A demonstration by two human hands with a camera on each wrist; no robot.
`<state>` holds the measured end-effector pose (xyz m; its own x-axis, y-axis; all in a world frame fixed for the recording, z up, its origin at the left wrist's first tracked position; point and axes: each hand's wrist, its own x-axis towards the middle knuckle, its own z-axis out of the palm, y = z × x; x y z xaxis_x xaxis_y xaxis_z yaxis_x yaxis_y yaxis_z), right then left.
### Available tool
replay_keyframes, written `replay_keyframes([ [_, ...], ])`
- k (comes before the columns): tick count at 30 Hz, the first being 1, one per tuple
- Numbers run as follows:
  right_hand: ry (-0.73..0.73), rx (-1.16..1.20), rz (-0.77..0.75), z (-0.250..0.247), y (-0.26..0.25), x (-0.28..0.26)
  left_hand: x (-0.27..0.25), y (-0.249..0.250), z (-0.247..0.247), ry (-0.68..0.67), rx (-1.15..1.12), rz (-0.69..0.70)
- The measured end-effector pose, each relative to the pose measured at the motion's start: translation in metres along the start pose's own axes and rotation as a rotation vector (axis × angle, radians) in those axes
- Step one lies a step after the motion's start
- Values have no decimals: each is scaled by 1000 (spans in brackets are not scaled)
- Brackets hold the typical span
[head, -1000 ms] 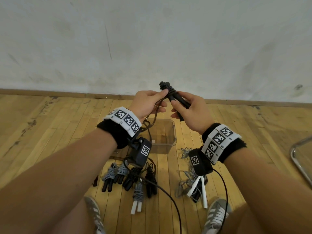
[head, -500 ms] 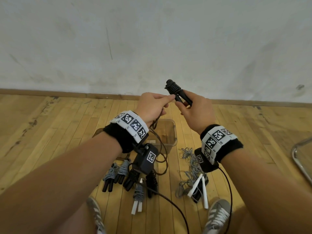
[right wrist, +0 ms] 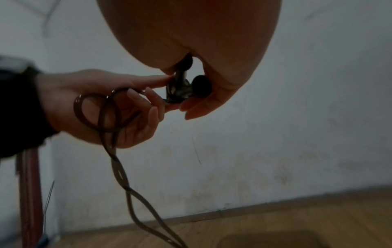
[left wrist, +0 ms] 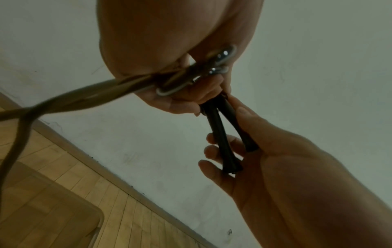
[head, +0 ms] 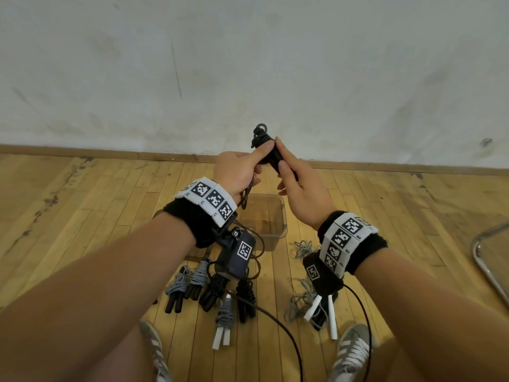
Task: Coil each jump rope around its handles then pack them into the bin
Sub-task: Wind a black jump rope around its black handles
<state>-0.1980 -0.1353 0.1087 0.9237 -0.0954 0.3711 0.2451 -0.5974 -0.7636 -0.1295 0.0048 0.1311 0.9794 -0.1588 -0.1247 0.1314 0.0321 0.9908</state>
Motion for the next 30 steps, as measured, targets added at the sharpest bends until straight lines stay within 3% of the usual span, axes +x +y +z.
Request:
replay_keyframes([
  [5, -40, 575, 414, -5, -20, 0, 2, 1, 1, -42, -25, 35],
  [7, -73, 644, 483, -6, -21, 0, 1, 1, 0, -70, -39, 37],
  [13, -80, 434, 334, -13, -17, 6, 1, 6, -3, -160, -69, 21],
  [17, -61, 95, 190, -14, -9, 10, 0, 3, -3, -106, -27, 17],
  [26, -13, -361, 46, -17, 9, 10, -6, 3, 4, -62, 82, 83],
  [30, -2, -369, 3, -11, 2, 5, -2, 2, 2, 57, 103, 71],
])
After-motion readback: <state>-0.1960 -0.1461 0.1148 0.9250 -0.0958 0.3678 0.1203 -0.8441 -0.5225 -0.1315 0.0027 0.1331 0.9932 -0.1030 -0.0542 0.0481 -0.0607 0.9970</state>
